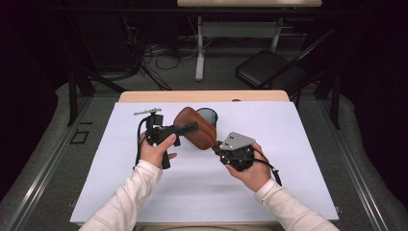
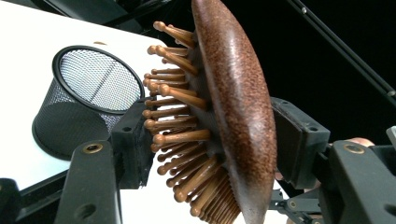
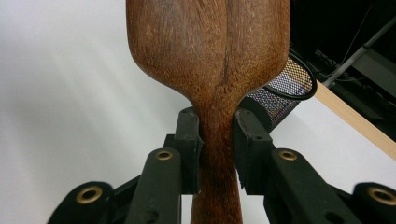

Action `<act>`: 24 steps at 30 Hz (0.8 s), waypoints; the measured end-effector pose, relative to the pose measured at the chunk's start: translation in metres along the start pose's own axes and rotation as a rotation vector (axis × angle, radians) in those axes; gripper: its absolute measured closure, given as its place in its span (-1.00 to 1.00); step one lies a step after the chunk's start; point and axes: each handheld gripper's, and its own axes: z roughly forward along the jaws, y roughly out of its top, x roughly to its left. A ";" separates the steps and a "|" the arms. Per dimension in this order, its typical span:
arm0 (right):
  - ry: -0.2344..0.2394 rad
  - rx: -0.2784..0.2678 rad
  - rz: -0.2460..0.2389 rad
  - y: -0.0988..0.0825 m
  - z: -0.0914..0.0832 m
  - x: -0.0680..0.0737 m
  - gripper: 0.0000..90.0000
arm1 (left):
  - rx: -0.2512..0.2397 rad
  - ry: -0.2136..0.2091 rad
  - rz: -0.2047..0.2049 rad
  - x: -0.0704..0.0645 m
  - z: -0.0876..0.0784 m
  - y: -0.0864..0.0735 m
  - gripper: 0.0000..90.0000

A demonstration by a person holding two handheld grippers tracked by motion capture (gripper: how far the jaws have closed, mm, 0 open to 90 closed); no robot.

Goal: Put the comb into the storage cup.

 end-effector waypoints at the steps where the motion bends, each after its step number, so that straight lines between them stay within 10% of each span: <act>1: -0.002 -0.002 0.000 0.000 0.000 0.000 0.63 | 0.000 -0.003 -0.008 0.000 0.000 0.000 -0.14; 24: -0.001 -0.006 0.005 -0.003 0.002 0.002 0.63 | -0.020 -0.026 -0.053 0.005 -0.001 -0.002 -0.08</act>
